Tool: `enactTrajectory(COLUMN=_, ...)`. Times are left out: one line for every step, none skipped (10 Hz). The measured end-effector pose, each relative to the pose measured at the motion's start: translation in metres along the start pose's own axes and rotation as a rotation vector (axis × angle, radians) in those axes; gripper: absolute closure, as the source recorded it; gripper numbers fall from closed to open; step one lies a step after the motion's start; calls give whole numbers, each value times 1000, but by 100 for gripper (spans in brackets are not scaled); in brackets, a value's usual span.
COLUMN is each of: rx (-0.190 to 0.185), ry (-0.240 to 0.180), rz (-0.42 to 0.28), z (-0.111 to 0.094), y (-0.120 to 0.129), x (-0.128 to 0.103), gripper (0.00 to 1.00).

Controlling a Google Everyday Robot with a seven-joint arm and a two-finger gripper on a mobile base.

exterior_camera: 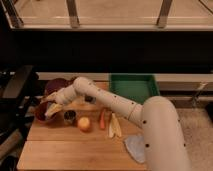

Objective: Place sponge in tray

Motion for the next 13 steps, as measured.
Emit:
enactTrajectory(rx=5, ry=-2, rz=-5, z=1, y=-2, x=0, gripper=35)
enactTrajectory(rx=13, ry=-4, rz=-11, z=3, y=-7, x=0, gripper=35)
enactTrajectory(rx=14, ry=-3, rz=-15, z=5, y=-9, x=0, gripper=35)
enactTrajectory(rx=17, ry=-2, rz=-18, z=6, y=-10, x=0, gripper=35)
enactTrajectory(rx=21, ry=0, rz=-18, z=6, y=-12, x=1, gripper=35)
enactTrajectory(rx=28, ry=2, rz=-17, z=4, y=-14, x=3, gripper=35)
enactTrajectory(rx=33, ry=4, rz=-15, z=3, y=-15, x=6, gripper=35)
enactTrajectory(rx=36, ry=5, rz=-6, z=3, y=-14, x=8, gripper=35)
enactTrajectory(rx=40, ry=5, rz=6, z=3, y=-13, x=12, gripper=35)
enactTrajectory(rx=45, ry=5, rz=16, z=1, y=-12, x=17, gripper=35)
enactTrajectory(rx=49, ry=-2, rz=25, z=0, y=-11, x=20, gripper=35)
enactTrajectory(rx=53, ry=-15, rz=38, z=0, y=-8, x=23, gripper=35)
enactTrajectory(rx=55, ry=-23, rz=46, z=1, y=-6, x=24, gripper=35)
